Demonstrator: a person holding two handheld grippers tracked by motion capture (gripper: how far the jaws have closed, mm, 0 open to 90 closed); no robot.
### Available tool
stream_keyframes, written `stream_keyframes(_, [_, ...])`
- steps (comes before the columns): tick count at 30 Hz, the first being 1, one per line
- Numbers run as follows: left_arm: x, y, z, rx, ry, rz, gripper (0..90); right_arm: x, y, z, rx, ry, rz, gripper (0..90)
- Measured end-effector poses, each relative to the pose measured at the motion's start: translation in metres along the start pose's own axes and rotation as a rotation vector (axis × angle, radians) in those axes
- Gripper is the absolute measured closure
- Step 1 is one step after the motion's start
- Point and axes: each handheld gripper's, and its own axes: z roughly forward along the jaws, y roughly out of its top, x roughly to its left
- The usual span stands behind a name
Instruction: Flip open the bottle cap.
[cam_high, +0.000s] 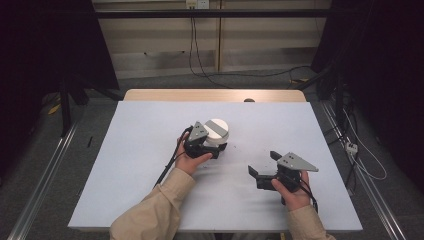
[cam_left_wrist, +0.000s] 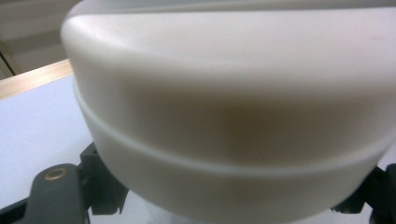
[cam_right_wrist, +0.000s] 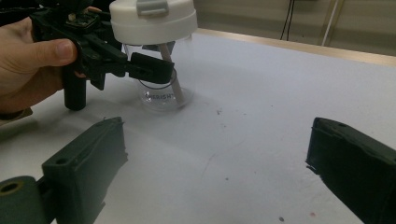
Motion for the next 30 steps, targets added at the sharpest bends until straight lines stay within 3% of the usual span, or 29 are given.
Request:
stream_keyframes(16, [0.000,0.000,0.000,0.002,-0.002,0.000,18.5,0.004,0.007,0.013,0.008,0.010,0.000,4.9])
stream_keyframes(30, [0.000,0.000,0.000,0.001,-0.003,-0.001,18.6,0.002,0.019,0.021,0.010,0.002,-0.003,10.9])
